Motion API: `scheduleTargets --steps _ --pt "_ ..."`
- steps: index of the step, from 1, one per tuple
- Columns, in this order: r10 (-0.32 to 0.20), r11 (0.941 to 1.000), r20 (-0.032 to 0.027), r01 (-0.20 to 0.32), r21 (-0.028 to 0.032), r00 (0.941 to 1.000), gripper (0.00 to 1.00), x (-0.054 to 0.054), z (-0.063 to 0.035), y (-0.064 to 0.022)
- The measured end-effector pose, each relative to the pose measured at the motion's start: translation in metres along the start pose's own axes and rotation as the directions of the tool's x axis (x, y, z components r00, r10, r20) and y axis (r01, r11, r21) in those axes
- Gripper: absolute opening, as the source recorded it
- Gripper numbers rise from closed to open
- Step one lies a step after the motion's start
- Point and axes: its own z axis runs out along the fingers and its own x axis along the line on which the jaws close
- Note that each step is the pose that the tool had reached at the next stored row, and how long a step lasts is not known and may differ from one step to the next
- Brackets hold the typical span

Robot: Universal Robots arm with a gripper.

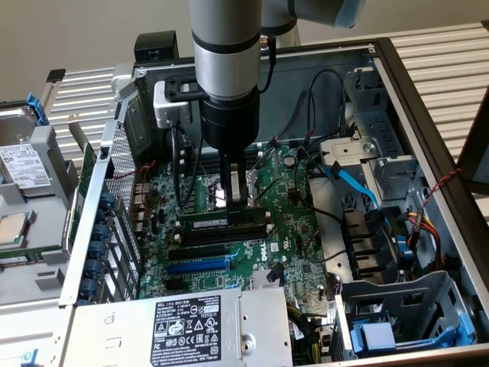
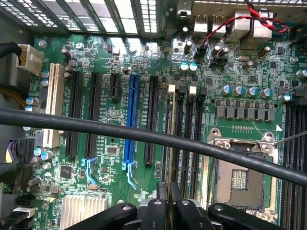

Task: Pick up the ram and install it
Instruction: 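Insert the ram into the slot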

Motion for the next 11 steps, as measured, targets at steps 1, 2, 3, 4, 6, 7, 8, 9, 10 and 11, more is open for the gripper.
scheduleTargets --steps 1,2,3,4,6,7,8,9,10,11 --pt "0.000 1.0000 0.0000 0.000 0.0003 1.0000 0.13 0.0000 0.0001 0.0001" --pt "0.000 1.0000 0.0000 0.000 0.0007 1.0000 0.13 0.0000 0.0002 0.0002" --pt "0.000 1.0000 0.0000 0.000 0.0011 1.0000 0.13 0.0000 0.0003 0.0004" --pt "0.000 1.0000 -0.0001 0.000 0.0012 1.0000 0.13 0.0000 0.0004 0.0005" --pt "0.000 1.0000 -0.0001 0.000 0.0014 1.0000 0.13 0.0000 0.0006 0.0007" --pt "0.000 1.0000 -0.0001 0.000 0.0014 1.0000 0.13 0.0000 0.0008 0.0007" --pt "0.000 1.0000 0.0000 0.000 0.0014 1.0000 0.13 0.0000 0.0010 0.0007" --pt "0.001 1.0000 0.0000 -0.001 0.0014 1.0000 0.13 -0.0001 0.0011 0.0007" --pt "0.001 1.0000 -0.0001 -0.001 0.0014 1.0000 0.13 0.0000 0.0012 0.0007" --pt "0.002 1.0000 -0.0001 -0.002 0.0013 1.0000 0.13 -0.0001 0.0012 0.0007"
